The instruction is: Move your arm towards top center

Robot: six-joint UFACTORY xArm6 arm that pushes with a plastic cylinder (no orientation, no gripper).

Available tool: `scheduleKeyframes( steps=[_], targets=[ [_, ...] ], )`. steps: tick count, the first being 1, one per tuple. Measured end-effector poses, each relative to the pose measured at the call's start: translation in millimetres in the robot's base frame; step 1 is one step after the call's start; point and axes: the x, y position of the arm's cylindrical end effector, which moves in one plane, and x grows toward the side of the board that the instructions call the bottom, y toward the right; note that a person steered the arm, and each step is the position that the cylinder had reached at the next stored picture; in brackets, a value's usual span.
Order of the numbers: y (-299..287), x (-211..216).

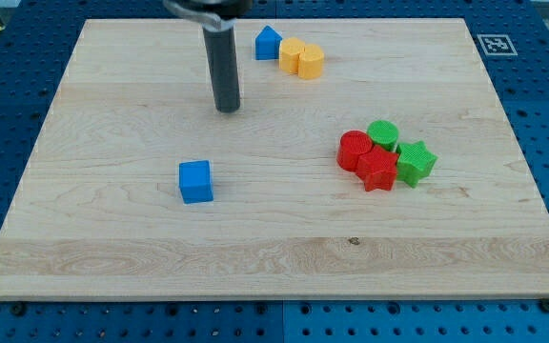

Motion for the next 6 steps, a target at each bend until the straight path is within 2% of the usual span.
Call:
scheduleKeyframes(
  steps=[2,4,5,6],
  targets=[
    [-39,-71],
    [-33,-165],
    [-14,-166],
    [41,-166]
  ],
)
